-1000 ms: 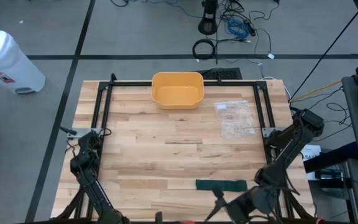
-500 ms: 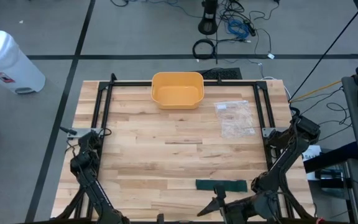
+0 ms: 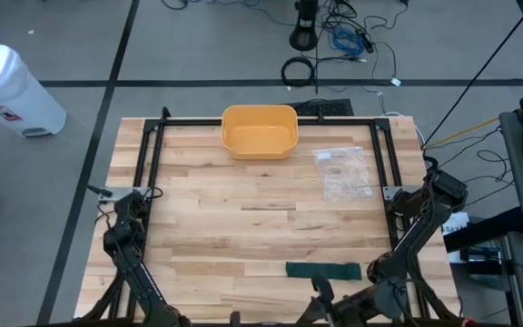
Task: Roll bandage
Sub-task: Roll the red bandage
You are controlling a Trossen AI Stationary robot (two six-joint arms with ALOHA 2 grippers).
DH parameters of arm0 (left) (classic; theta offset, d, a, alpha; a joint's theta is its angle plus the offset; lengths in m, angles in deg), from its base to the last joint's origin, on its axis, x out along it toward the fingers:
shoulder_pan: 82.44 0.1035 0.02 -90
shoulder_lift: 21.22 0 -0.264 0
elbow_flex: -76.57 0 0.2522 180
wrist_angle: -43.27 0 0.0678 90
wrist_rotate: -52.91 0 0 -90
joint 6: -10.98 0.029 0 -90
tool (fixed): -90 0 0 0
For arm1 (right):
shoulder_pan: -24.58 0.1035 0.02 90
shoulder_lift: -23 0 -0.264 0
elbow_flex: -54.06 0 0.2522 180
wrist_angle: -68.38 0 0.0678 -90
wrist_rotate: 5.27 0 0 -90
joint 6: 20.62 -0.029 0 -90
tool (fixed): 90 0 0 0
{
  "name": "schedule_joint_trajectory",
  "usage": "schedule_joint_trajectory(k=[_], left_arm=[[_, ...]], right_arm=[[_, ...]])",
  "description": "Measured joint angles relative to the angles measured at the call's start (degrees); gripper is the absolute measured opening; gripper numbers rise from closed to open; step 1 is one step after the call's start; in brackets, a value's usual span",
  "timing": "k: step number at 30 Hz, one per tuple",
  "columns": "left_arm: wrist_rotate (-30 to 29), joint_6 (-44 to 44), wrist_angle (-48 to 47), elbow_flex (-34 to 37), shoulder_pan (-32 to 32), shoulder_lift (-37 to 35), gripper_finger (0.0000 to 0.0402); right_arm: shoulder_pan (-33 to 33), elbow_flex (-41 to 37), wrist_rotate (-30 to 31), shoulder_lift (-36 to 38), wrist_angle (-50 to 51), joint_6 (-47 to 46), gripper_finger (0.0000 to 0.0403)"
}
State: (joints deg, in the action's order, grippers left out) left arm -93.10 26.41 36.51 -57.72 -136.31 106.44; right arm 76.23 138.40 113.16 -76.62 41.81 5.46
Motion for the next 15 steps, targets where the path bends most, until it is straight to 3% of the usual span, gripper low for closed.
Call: schedule_joint_trajectory(k=[15], left_arm=[[0.3, -0.1, 0.0, 0.0, 1.0, 0.0, 0.0065]], right_arm=[[-1.1, 0.0, 0.2, -0.7, -1.6, 5.3, 0.0196]])
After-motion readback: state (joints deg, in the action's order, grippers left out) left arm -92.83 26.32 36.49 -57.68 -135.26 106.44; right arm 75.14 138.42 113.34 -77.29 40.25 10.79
